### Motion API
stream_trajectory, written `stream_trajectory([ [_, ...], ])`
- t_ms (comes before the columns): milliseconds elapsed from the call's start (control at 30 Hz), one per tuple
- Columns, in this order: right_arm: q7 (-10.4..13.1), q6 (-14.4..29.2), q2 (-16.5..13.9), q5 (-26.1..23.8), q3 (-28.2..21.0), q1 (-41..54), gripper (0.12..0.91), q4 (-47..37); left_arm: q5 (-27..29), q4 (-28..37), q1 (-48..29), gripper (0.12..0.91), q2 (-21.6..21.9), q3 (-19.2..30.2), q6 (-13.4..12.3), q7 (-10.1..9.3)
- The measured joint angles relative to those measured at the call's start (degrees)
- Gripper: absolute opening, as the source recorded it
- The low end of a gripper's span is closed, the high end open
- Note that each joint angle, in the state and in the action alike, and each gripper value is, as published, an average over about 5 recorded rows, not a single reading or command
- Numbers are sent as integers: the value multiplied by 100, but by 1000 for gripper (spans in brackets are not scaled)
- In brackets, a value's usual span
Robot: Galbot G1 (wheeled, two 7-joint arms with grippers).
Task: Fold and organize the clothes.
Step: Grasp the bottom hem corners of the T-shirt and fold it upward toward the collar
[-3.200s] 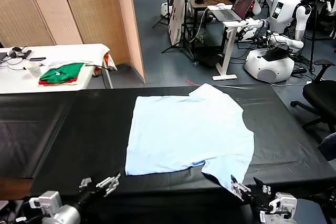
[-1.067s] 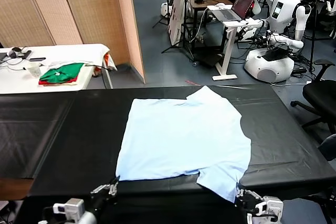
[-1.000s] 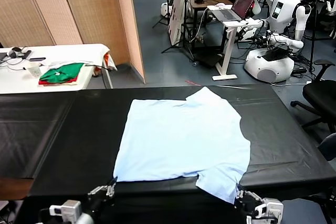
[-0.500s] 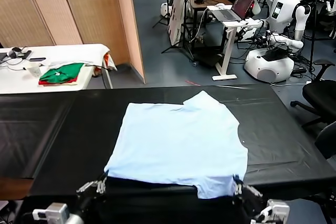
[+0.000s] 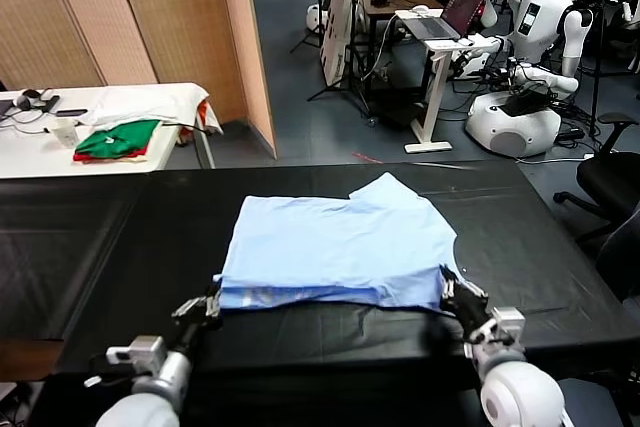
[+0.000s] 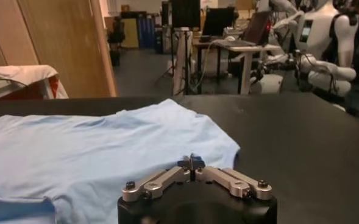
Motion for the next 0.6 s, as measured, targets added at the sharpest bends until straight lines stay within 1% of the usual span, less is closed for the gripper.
stream_trajectory([
  [233,43,-11,0,-63,-215,321,140,-417,71,508,-527,147,213,253,-41,-6],
  [433,172,-25,69,-166,-253,378,140,-512,128,848,-848,147,429,385,-138,-5],
  [600,189,-28,78,-162,-255,407,140,-550,106,993,-1022,147,589,409,-142,-12],
])
